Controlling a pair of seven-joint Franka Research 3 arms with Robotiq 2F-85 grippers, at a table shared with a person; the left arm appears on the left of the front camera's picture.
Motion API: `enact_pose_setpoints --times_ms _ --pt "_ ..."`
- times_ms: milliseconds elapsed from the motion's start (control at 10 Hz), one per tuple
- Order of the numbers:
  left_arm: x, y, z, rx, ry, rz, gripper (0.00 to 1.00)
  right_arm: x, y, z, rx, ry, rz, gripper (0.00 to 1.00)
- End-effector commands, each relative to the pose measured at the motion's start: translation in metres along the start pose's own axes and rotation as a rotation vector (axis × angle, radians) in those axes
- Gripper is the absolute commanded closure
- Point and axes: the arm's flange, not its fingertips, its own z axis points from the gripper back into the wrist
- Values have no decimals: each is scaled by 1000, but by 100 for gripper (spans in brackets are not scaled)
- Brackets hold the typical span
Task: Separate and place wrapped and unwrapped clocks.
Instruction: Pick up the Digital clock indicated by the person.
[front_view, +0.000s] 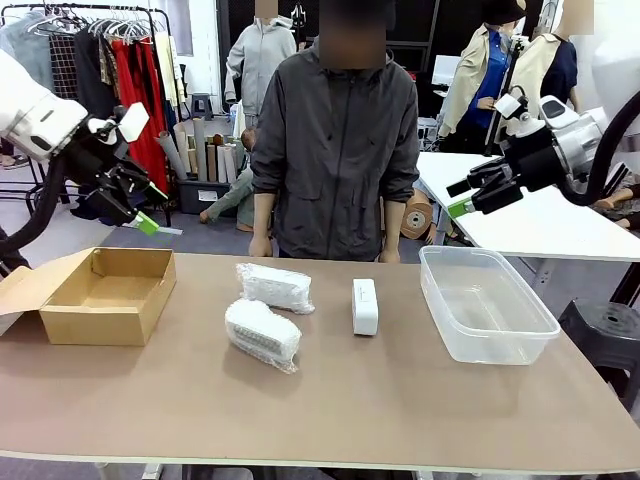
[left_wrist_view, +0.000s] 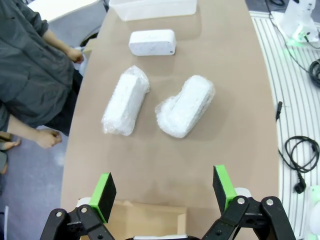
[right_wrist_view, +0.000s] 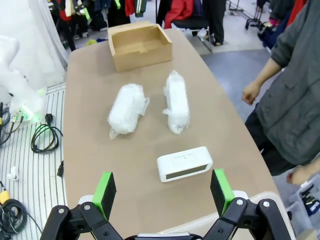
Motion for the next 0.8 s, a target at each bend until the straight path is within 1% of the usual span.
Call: enact_pose_setpoints --times_ms 0,200,300,400,600,700 --pt "-2 10 3 -15 -62 -11 0 2 -9 -4 41 -42 51 0" --pt "-9 17 10 -32 -139 5 0 2 -13 -1 44 -40 99 0" --pt "-13 23 15 -38 -164 39 0 1 -16 0 37 -33 134 0" --pt "-16 28 17 -44 -180 61 0 1 -19 3 44 -32 170 0" --pt "-20 34 19 -64 -178 95 0 1 -22 5 52 -17 235 0" --pt "-22 37 20 -61 -172 103 0 2 -25 7 43 -25 243 0"
